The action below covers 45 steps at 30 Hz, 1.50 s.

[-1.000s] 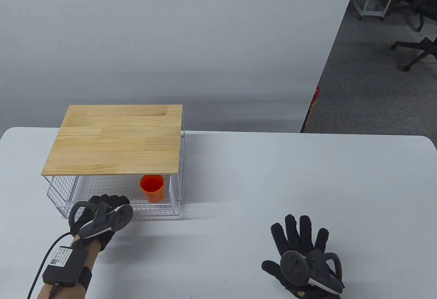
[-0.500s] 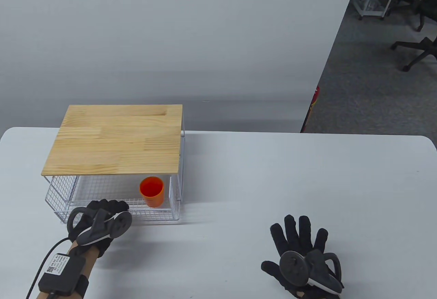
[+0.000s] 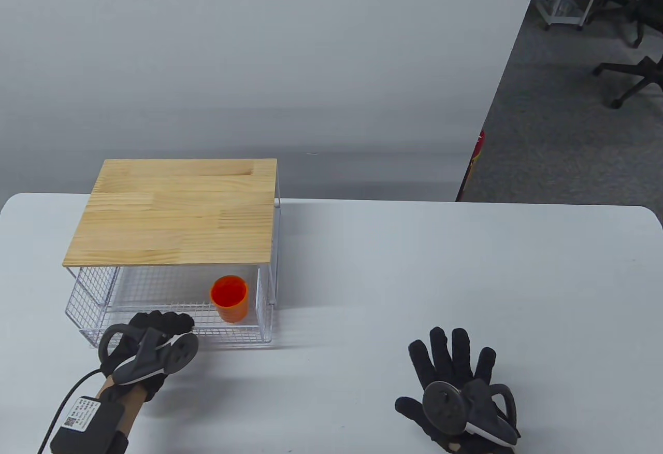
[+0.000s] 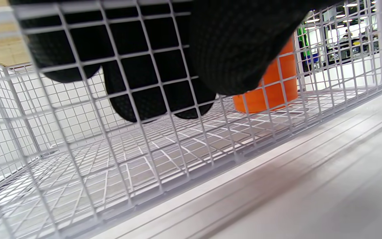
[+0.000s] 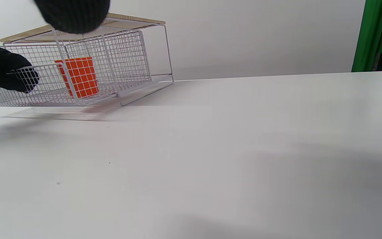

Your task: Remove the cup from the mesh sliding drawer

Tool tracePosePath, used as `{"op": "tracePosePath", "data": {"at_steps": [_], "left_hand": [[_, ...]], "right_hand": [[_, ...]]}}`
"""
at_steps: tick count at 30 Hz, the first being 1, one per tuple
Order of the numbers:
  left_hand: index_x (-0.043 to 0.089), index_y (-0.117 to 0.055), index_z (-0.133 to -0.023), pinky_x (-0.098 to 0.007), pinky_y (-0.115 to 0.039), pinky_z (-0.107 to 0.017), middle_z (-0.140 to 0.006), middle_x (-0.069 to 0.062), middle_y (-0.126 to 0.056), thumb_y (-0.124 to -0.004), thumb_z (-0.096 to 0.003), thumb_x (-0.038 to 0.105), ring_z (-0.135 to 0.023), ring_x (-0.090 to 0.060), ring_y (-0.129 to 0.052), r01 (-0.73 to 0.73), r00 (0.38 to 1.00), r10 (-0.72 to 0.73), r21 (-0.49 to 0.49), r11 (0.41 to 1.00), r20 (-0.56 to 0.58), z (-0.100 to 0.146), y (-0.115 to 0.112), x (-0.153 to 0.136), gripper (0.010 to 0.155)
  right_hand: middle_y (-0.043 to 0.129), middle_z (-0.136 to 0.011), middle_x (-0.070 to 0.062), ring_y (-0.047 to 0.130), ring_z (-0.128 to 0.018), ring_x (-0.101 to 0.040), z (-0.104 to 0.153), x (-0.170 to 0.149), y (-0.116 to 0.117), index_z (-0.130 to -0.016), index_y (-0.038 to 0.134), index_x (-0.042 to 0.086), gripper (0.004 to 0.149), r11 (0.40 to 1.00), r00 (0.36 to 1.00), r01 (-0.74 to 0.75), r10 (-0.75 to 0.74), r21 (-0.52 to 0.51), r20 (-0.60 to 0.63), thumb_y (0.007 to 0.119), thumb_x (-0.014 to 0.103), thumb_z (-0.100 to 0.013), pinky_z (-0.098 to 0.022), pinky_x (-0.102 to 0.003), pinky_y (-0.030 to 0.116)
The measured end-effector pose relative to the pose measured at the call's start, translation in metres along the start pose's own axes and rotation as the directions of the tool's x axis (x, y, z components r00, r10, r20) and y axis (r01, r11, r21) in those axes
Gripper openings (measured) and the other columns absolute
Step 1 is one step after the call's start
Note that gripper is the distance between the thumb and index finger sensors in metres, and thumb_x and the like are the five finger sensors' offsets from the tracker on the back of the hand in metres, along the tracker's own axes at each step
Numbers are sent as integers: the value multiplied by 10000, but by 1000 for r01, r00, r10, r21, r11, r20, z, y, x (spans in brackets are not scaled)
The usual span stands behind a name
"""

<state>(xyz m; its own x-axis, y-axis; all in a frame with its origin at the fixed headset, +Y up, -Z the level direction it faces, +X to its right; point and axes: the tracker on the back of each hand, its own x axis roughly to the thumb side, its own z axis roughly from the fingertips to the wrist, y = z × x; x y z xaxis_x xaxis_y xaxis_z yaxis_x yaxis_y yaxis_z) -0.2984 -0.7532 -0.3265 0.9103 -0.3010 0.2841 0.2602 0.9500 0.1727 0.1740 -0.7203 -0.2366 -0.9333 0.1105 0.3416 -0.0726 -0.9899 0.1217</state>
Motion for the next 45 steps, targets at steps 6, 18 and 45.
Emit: {"op": "tracePosePath", "data": {"at_steps": [6,18,45], "left_hand": [[201,-886,-833,-577,-991,-466,-793,-12,-1056,-872,-523,235,-684,-304,-1150,0,1000,0,0,1000,8,5,1,2,312],[201,-892,-830,-572,-995,-462,-789,-10,-1060,-875,-523,234,-677,-299,-1154,-3,1000,3,-3,1000,18,15,3,5,309],[205,-905,-821,-562,-1002,-455,-777,-5,-1070,-884,-520,237,-664,-292,-1162,-10,999,11,-14,1000,35,41,9,14,303]], "right_hand": [[82,-1165,-310,-23,-949,-601,0,0,0,-1120,187,148,899,1000,1000,1,-1,2,1,589,659,-499,-531,-838,49],[82,-1165,-311,-24,-949,-601,0,1,1,-1120,187,148,899,1000,1000,2,-2,6,5,590,658,-498,-531,-838,48],[81,-1164,-308,-24,-948,-601,-1,2,3,-1119,188,146,898,1000,1000,19,-19,16,14,591,657,-499,-530,-840,52]]}}
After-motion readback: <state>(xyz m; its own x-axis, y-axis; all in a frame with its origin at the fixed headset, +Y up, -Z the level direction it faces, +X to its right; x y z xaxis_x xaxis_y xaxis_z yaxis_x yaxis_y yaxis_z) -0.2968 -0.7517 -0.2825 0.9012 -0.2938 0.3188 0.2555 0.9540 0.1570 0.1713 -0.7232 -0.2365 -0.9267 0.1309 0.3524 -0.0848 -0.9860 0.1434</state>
